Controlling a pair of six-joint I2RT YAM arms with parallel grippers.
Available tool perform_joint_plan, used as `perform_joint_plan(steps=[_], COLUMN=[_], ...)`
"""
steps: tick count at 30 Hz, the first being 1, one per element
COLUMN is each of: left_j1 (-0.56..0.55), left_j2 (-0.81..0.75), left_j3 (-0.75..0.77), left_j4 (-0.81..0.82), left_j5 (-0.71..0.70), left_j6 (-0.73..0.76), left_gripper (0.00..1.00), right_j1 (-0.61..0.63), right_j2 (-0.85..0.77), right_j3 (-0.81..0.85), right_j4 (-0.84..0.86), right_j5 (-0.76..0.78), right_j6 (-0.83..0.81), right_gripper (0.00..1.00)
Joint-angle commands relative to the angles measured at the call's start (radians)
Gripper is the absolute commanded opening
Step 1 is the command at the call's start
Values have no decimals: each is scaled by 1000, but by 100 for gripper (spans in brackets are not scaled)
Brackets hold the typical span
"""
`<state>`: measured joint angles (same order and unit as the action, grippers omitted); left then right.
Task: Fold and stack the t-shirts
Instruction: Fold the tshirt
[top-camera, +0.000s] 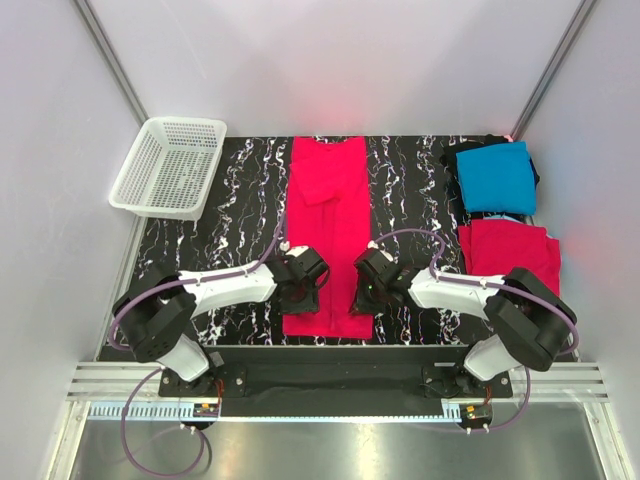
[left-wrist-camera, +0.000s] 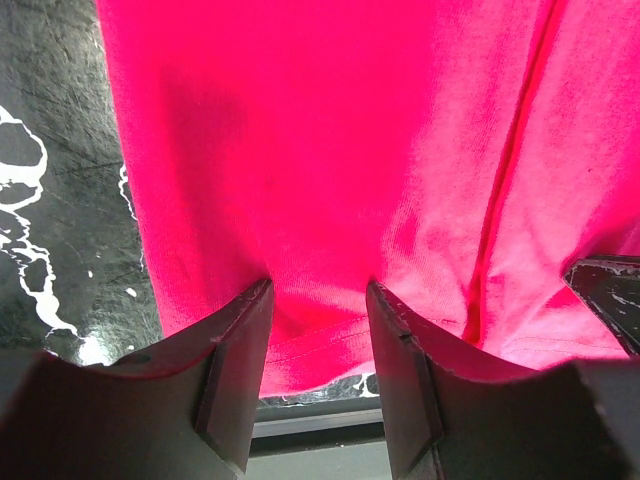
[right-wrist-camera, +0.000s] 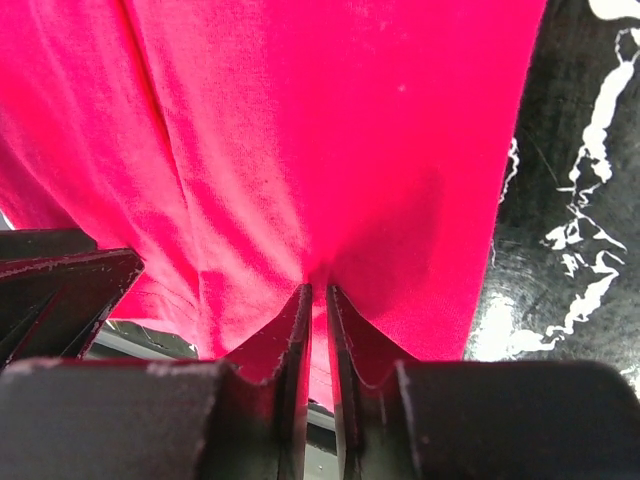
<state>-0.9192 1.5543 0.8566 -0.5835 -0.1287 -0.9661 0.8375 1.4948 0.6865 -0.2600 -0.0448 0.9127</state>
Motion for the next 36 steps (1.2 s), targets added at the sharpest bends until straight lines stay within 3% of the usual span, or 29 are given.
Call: perform_joint_plan(steps=[1,6,14,20,27,36], left_j1=[-6,-6,-10,-10,-12,-10], left_j2=[3,-29,-200,-238,-306,-385], left_j3=[-45,-30,-7,-36,-149,-278], left_j4=[-93,-99,-99,-107,-88,92], left_j5=[-34,-60,-129,-127,-117,24], left_j6=[-6,6,27,18,-48,-86], left_gripper=[50,51,58,60,61,66], right_j1=[12,21,35,35,37,35], right_j2=[33,-2,-220,-252,-370,-461], right_j3=[-50,-25,33,24,-99,-206], right_j4=[-277,-292,-286,-291,-278,-197], right_j5=[80,95,117,117,132,48], right_j6=[-18,-37,-67,-48,47,98], right_gripper=[19,22,47,48,48,52])
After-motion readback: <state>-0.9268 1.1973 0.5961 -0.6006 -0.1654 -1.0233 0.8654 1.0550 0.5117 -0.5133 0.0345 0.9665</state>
